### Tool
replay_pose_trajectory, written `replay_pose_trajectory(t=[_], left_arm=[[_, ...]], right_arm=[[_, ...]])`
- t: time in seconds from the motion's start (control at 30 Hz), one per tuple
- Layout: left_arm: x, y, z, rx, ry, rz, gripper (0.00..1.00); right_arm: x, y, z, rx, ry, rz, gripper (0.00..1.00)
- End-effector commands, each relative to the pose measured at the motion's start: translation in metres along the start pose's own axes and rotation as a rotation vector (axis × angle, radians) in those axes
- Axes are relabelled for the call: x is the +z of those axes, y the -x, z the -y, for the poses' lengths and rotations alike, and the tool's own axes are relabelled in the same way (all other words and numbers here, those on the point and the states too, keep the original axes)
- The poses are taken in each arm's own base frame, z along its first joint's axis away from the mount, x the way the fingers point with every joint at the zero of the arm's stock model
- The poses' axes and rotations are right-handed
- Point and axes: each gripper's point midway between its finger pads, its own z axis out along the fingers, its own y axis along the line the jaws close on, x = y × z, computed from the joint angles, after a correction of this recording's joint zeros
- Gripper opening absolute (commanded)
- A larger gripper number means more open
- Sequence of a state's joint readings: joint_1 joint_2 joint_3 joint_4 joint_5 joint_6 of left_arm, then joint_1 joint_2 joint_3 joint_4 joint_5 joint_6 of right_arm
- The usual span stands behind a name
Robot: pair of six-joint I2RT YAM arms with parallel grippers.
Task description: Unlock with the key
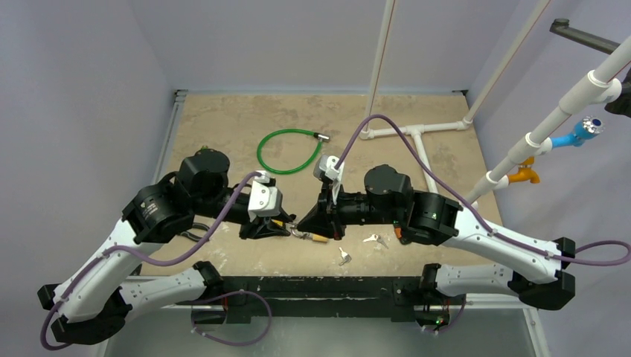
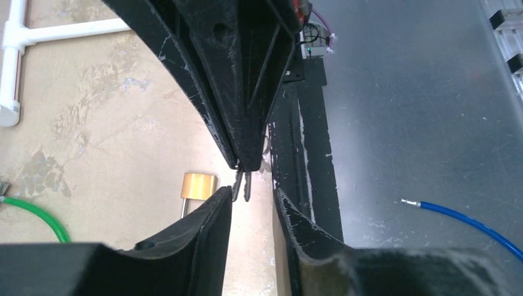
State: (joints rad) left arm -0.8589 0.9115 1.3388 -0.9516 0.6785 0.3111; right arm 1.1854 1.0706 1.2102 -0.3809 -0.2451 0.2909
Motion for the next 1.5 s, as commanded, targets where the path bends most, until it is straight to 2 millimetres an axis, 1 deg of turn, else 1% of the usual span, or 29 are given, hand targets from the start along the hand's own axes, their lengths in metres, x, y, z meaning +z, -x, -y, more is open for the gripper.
replay_pose_trajectory(t=[0.0,0.1,0.2,0.37,0.5,0.67,0.87,1.07,1.3,1.37,1.43,1.47], left_arm=[[-0.011,0.018,0.012,0.065,-0.042,0.041,0.33],[-0.015,0.021,0.013,0.086,-0.043,0.035,0.34],[-0.013,0.02,0.011,0.084,-0.04,0.033,0.34],[-0.006,0.013,-0.003,0.08,0.01,0.007,0.33],[-0.001,0.014,-0.013,0.076,0.041,0.007,0.34],[0.004,0.01,-0.012,0.055,0.017,-0.003,0.34],[0.006,0.008,-0.003,0.035,-0.042,-0.009,0.26],[0.006,0.011,-0.005,0.039,-0.039,-0.013,0.16],[0.008,0.006,-0.001,0.027,-0.066,-0.029,0.14],[0.007,0.007,-0.002,0.035,-0.062,-0.028,0.09],[0.007,0.009,-0.004,0.048,-0.052,-0.024,0.0],[0.006,0.01,-0.005,0.052,-0.044,-0.02,0.0]], right_arm=[[-0.006,0.003,0.002,-0.021,-0.02,0.007,0.0],[-0.007,0.001,0.003,-0.03,-0.021,-0.01,0.0],[-0.006,0.003,0.0,-0.035,-0.01,-0.01,0.0],[-0.007,0.005,-0.003,-0.039,0.002,-0.009,0.0],[-0.006,0.006,-0.006,-0.042,0.01,-0.009,0.0],[-0.006,0.009,-0.009,-0.053,0.019,-0.005,0.0],[-0.006,0.013,-0.01,-0.066,0.017,-0.001,0.0],[-0.006,0.014,-0.01,-0.072,0.019,0.0,0.0],[-0.009,0.02,-0.01,-0.079,0.012,0.016,0.0],[-0.008,0.018,-0.011,-0.078,0.016,0.01,0.0],[-0.007,0.017,-0.011,-0.078,0.019,0.007,0.0],[-0.007,0.017,-0.011,-0.077,0.019,0.007,0.0]])
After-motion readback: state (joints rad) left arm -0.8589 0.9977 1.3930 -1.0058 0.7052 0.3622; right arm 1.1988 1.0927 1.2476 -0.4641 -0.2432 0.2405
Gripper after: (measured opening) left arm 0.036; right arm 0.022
